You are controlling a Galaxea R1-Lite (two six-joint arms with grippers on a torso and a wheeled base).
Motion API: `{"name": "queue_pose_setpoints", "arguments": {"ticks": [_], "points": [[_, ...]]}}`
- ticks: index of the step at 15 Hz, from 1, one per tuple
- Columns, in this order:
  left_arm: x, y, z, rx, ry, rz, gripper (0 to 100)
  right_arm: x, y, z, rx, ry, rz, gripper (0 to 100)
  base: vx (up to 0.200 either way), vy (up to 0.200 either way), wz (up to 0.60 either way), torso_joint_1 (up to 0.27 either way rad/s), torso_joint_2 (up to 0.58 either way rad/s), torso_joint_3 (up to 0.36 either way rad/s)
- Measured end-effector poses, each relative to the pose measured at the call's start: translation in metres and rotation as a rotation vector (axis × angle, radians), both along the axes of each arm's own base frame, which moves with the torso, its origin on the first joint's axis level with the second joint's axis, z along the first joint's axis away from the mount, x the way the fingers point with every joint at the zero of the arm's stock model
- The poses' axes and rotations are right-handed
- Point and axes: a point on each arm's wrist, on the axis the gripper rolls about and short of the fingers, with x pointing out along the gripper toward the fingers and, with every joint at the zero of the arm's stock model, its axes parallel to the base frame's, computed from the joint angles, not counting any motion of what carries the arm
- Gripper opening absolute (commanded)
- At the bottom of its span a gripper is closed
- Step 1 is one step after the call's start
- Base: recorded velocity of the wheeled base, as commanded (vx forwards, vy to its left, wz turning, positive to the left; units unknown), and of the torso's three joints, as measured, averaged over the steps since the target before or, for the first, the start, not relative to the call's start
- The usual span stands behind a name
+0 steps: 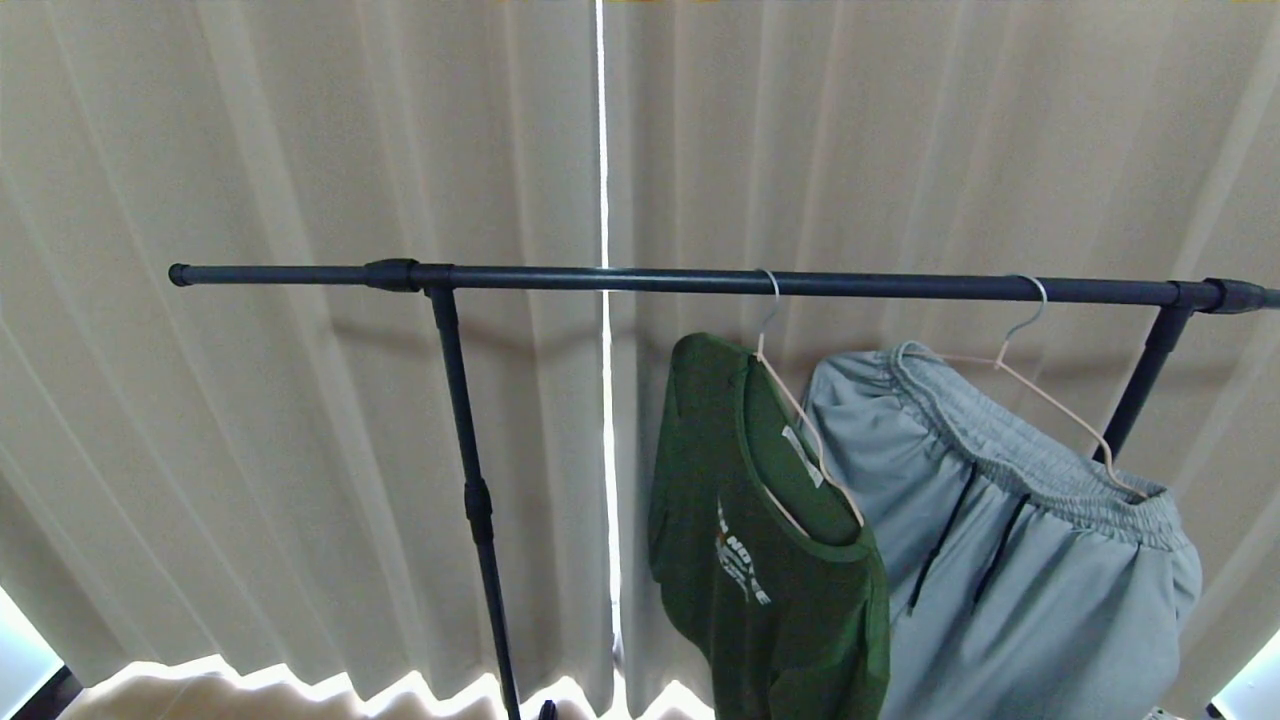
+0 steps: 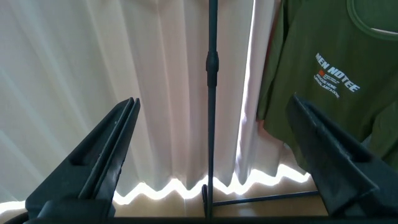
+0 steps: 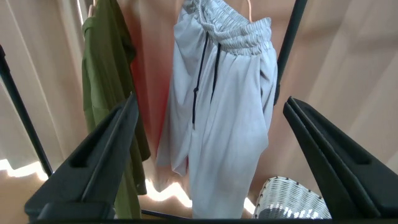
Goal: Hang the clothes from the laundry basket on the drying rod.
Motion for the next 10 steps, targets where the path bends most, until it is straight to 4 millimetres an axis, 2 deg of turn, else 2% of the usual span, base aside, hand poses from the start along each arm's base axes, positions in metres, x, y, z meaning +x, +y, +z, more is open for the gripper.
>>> {"name": "queue_pose_setpoints", "arguments": {"ticks": [10], "points": [[0.0,0.0,0.0001,0.0,-0.001,0.0,100,0.0,0.0,0.0,0.001,0.0,-0.001,100,0.0,0.0,0.0,0.0,0.0,0.0]]}}
